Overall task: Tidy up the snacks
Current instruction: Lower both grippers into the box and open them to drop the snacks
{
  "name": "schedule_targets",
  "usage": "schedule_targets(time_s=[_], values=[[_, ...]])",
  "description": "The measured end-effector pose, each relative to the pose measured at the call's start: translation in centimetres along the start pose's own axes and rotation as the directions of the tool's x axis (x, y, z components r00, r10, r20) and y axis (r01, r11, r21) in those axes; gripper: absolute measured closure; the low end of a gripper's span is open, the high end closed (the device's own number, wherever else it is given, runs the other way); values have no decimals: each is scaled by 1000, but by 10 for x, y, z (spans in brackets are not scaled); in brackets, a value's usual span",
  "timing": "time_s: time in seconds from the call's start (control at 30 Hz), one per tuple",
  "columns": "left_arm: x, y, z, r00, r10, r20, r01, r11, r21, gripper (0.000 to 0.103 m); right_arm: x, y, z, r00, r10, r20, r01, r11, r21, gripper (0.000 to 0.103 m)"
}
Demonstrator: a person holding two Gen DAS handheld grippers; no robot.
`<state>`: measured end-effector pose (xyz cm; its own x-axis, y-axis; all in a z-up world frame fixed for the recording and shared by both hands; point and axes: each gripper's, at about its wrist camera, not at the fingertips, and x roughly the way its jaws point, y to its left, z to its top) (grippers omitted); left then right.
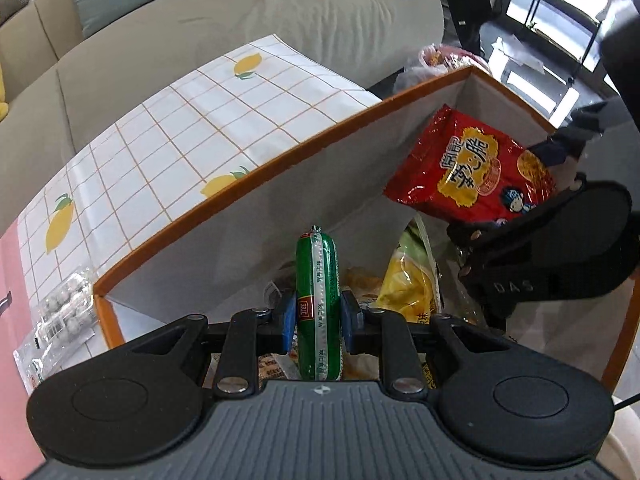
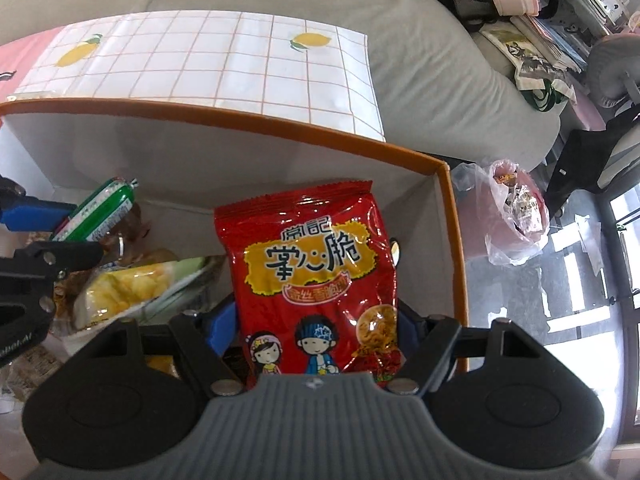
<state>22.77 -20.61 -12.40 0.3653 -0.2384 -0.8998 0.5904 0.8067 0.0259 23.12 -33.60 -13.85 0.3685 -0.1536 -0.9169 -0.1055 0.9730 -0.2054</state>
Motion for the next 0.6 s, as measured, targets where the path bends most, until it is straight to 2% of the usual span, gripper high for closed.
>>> schedule_targets(time_s=[0.27,0.43,0.6], values=[[5,-3,-1,1000,11,-7,-11,1000,15,75,7,11,-2,999,-1,-39,0,999,-39,28],[-6,-5,-2,999,29,24,-30,999,34,55,8,12,-3,999,-7,-49,5,999,-40,28],[-19,-2,-3,999,37,38,-38,999,24,49,8,17,-3,998,-23,-56,20,998,-54,28]])
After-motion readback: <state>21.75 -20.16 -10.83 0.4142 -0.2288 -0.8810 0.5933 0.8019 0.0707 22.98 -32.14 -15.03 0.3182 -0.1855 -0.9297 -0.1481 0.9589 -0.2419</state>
